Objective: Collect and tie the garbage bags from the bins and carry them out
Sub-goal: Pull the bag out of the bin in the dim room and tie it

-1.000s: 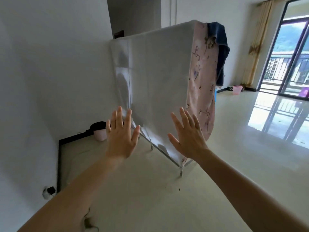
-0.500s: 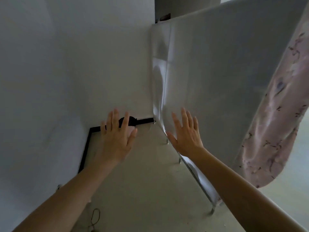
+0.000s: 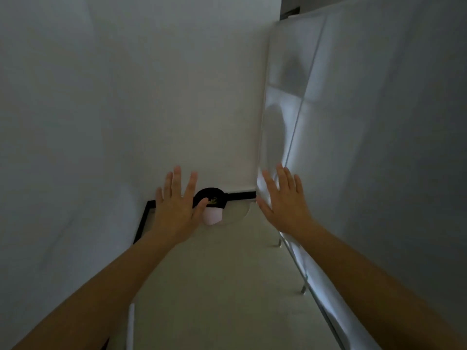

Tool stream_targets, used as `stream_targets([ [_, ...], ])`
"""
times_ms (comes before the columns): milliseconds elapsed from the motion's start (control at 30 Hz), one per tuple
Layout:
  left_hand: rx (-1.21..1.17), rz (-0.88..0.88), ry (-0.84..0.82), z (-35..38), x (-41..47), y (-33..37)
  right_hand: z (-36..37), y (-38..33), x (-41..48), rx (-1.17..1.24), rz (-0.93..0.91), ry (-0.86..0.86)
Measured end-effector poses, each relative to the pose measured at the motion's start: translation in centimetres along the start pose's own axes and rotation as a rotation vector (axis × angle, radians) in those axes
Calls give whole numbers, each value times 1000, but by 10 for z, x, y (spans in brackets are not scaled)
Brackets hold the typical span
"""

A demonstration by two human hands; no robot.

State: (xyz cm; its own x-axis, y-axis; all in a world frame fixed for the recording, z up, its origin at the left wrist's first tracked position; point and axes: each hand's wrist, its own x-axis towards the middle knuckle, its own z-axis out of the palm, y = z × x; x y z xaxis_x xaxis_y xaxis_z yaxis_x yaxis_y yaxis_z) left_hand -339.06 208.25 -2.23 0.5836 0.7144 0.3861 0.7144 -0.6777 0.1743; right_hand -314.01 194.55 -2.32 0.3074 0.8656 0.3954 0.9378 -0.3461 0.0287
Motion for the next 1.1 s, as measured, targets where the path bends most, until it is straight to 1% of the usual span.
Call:
stream_targets([
  [167, 15, 1, -69, 66, 105, -29, 75, 32, 104, 58, 26, -54],
  [300, 27, -41, -125, 138, 201, -52, 154, 60, 195, 102, 34, -102],
  [400, 16, -106, -179, 184, 284, -66, 207, 85, 271, 130, 29, -142],
  [533, -94, -205, -235, 223, 390, -84, 249, 119, 387, 168, 33, -169],
  [667, -132, -256, -255, 253, 462, -114, 284, 131, 489, 188, 57, -233],
  [767, -147, -295, -252, 279, 507, -147, 324, 128, 551, 187, 4, -285],
  [867, -182, -350, -264, 321, 551, -189, 378, 122, 604, 161, -19, -354],
  [1000, -216, -383, -327, 393, 608, -260, 464, 107, 661, 207, 50, -443],
  [1100, -268, -322, -390, 447, 654, -314, 531, 96, 706, 241, 142, -586],
])
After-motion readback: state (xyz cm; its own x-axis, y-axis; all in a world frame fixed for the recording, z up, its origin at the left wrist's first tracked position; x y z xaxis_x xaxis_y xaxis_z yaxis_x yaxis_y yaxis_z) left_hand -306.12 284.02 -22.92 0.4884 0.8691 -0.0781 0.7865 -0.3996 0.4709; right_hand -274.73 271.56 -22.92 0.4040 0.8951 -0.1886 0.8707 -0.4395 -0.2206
